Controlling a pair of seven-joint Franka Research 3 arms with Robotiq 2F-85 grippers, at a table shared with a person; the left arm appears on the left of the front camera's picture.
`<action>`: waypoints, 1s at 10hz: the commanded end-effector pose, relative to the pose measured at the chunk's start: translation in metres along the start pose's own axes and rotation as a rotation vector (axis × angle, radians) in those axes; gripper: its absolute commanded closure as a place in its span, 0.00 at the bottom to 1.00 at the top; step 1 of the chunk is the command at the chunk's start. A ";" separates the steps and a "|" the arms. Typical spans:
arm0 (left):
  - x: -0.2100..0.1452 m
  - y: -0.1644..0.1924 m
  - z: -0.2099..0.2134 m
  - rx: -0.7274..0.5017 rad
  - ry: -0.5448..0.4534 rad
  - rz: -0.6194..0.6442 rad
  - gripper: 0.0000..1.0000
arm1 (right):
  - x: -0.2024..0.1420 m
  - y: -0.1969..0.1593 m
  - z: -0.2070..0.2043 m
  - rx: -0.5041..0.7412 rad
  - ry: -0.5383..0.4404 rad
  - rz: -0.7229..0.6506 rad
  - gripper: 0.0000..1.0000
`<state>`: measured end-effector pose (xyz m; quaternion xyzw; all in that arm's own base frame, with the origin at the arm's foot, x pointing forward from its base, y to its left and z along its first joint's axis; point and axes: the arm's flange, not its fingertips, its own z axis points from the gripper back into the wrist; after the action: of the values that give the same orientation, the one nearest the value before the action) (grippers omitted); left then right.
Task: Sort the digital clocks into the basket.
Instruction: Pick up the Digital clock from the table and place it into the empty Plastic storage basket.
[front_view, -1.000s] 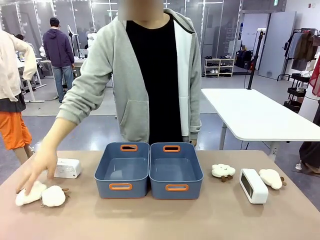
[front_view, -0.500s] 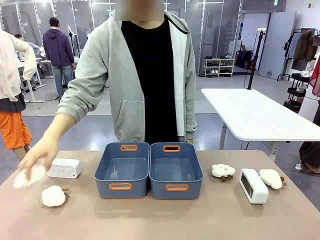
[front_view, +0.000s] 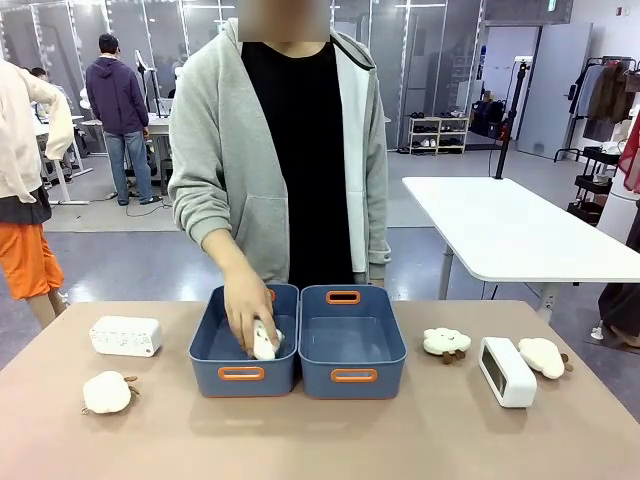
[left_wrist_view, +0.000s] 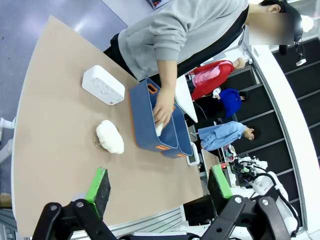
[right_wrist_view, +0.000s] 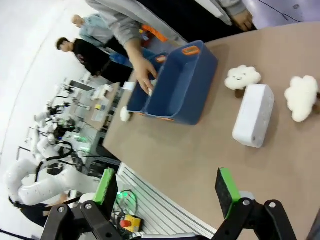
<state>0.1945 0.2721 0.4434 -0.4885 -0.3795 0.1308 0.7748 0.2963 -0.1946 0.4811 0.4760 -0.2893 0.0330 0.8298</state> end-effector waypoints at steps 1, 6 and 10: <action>0.002 0.000 0.001 -0.019 -0.006 -0.009 0.00 | 0.006 0.012 -0.045 -0.333 0.118 -0.041 0.00; 0.002 0.000 0.001 -0.019 -0.006 -0.009 0.00 | 0.022 0.016 -0.177 -0.742 0.306 -0.089 0.00; 0.002 0.000 0.001 -0.019 -0.006 -0.009 0.00 | 0.014 -0.004 -0.236 -0.864 0.338 -0.094 0.00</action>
<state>0.1950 0.2723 0.4421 -0.4889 -0.3775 0.1321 0.7753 0.4021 -0.0114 0.3984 0.0904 -0.1119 -0.0391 0.9888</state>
